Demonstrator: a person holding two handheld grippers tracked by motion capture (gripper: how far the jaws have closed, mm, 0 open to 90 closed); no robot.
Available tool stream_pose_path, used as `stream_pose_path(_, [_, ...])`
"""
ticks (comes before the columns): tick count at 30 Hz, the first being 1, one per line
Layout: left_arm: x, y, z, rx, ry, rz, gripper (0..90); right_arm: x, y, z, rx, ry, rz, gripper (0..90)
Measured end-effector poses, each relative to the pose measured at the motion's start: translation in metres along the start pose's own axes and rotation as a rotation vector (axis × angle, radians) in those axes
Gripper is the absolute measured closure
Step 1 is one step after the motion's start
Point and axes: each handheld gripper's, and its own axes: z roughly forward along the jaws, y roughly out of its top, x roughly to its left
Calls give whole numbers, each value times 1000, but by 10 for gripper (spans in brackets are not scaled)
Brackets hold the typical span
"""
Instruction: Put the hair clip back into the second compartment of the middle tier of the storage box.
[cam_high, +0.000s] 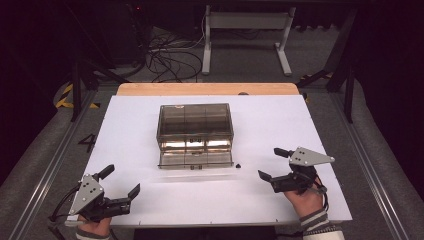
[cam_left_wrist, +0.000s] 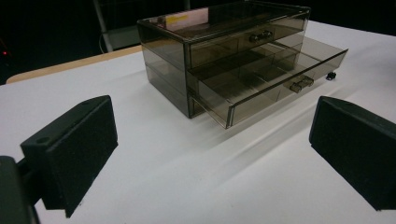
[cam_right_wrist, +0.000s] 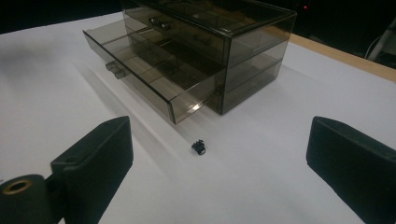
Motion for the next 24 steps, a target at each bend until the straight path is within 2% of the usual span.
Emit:
stream_pose_path(11, [-1,0,-1,-2,0,1,18,-3,21,23,6,32,-20,76])
stream_pose_path(24, [-1,1,1,-1,-6,-2,20,-7,31,36,16,24,-26,80])
